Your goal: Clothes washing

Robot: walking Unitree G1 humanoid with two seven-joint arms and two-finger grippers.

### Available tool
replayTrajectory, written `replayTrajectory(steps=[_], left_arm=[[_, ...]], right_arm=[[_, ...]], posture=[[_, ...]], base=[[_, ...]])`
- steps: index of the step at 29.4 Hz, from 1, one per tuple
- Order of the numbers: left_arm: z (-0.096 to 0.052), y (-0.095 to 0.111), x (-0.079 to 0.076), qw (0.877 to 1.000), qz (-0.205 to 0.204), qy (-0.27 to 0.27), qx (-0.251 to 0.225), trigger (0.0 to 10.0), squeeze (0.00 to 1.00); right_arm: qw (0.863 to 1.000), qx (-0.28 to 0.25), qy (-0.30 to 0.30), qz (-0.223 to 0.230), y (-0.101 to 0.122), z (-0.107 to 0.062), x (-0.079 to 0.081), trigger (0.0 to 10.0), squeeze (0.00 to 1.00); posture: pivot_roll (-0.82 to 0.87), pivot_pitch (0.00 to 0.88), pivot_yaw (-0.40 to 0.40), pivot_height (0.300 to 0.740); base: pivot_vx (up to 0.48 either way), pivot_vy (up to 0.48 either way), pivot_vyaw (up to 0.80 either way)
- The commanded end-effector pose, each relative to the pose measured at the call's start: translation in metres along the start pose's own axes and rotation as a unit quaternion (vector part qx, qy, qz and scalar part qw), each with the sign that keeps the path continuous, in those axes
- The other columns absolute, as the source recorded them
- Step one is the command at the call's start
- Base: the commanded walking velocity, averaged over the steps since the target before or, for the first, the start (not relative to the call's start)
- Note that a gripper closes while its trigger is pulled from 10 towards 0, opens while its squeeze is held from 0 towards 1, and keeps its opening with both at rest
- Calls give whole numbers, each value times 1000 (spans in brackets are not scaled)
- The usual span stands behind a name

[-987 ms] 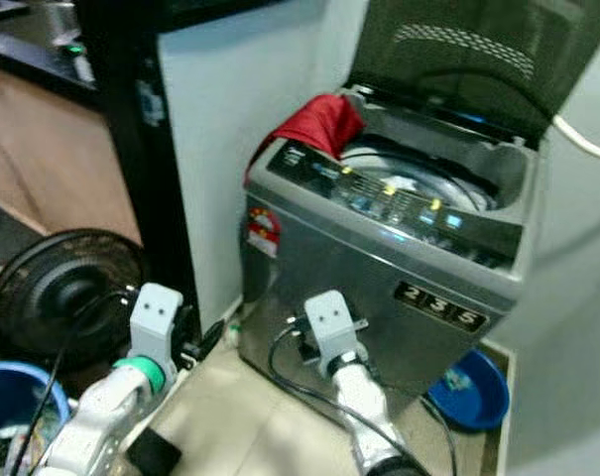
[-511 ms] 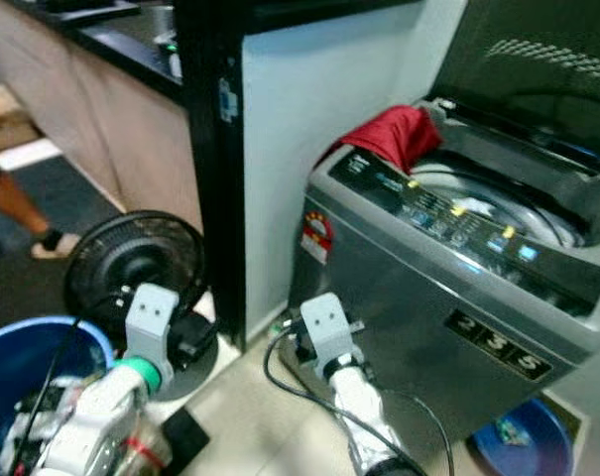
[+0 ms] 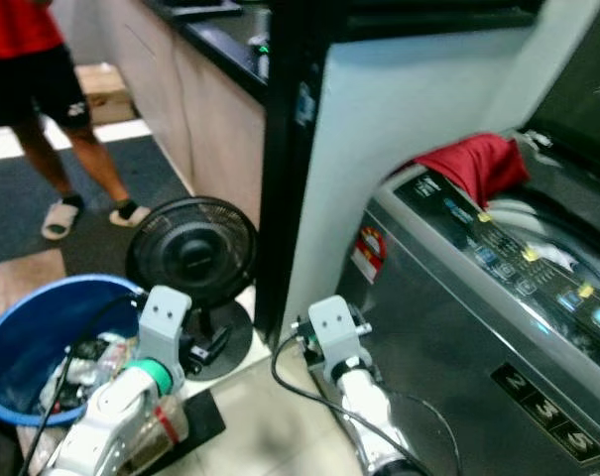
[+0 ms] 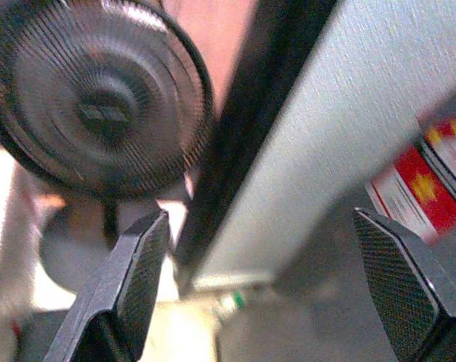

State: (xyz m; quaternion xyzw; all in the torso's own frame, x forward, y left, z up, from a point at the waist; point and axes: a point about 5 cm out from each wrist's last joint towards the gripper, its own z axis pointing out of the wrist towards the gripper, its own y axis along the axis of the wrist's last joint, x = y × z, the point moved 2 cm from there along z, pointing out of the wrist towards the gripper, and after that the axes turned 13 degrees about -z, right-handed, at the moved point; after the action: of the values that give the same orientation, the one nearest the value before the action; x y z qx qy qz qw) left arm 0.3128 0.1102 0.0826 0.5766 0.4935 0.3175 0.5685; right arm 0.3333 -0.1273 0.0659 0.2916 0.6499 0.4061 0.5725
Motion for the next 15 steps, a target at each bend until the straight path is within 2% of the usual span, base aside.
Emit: replayTrajectory(steps=[1, 15], left_arm=[[-3, -11, 0, 1000, -1, 2, 18, 10000, 0], [-4, -13, 3, 1000, 2, 9, 23, 10000, 0]], right_arm=[[1000, 22, 5, -1, -13, -8, 2, 10000, 0], [1000, 21, 5, 2, -13, -7, 3, 10000, 0]], posture=[[123, 0, -22, 740], [126, 0, -18, 740]], base=[[0, 0, 800], [0, 0, 800]])
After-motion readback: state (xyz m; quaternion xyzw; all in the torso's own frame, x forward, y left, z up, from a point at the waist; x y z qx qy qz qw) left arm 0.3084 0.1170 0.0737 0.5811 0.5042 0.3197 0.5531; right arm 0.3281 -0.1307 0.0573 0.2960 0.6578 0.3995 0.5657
